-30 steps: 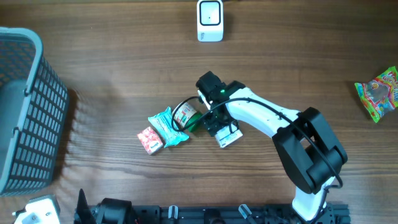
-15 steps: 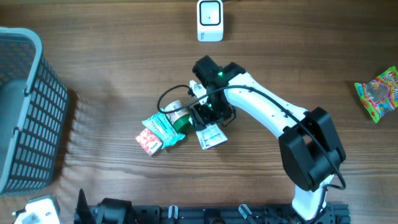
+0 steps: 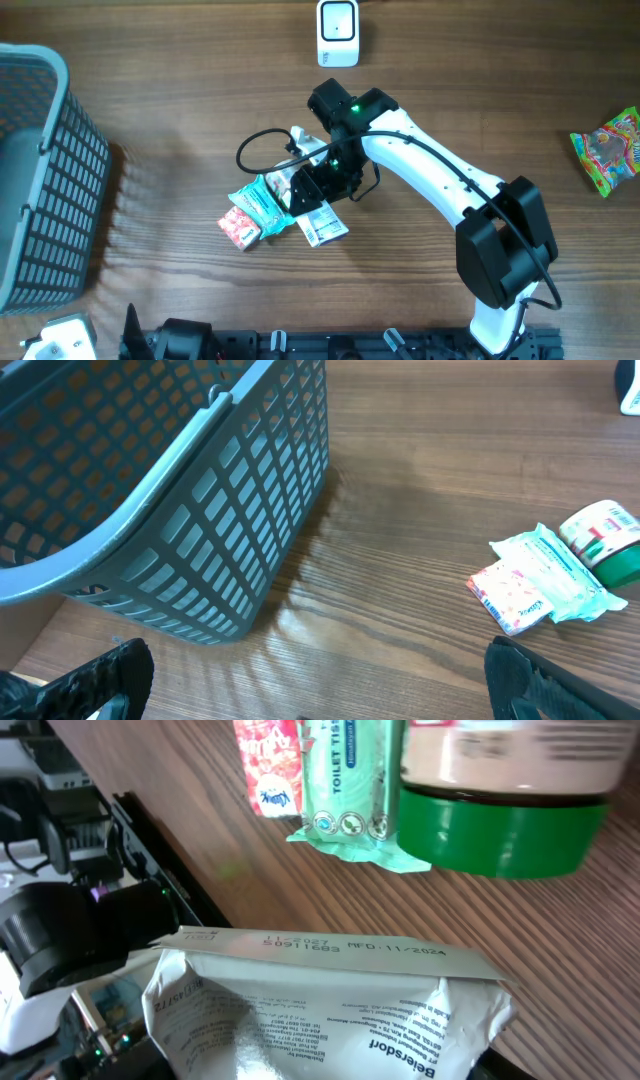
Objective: Scan the item barcode
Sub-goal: 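Move the right gripper to the white Hansaplast pack and grasp it, then lift the Hansaplast pack and hold it at the scanner face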
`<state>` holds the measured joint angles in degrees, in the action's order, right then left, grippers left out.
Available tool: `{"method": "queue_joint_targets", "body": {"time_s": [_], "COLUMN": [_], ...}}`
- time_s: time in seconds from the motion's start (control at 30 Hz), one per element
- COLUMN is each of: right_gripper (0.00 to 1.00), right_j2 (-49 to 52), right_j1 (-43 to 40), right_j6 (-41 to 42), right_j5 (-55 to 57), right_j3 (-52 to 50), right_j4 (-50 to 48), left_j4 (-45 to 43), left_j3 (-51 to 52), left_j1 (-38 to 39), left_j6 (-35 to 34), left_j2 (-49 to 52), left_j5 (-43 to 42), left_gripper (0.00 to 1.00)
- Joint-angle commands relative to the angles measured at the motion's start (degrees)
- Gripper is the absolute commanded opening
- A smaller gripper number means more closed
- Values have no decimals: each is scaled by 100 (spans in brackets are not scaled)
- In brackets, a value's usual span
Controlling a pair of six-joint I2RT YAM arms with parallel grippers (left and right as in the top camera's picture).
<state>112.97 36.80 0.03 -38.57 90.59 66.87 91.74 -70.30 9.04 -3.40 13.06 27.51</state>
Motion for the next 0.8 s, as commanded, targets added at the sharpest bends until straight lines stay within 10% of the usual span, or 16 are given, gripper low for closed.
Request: {"method": "queue_joint_targets", "body": {"time_s": [0.0,0.33,0.7,0.77], "right_gripper": [63,63,41,52], "right_j2": [-177,-177,-164,-105], "right_j1": [-20,-17,-295,-461], "right_j6": [-313,-645,-3720,-4061], "right_j5": [-103,4155,6548,6555], "right_j3": [140,254,256,256], "right_j4": [-76,-1403,-4806,-5440], "left_j4": [-13,-11,-13,-13], "left_j3": [13,13,13,13], "left_j1": [-15,-15,-15,-15], "left_j6": [-50,-50,-50,-50], "left_j2": [-66,-66,-66,-66], "left_j5": [-48,-48,-48,-48], "left_gripper": [100,100,100,100]}}
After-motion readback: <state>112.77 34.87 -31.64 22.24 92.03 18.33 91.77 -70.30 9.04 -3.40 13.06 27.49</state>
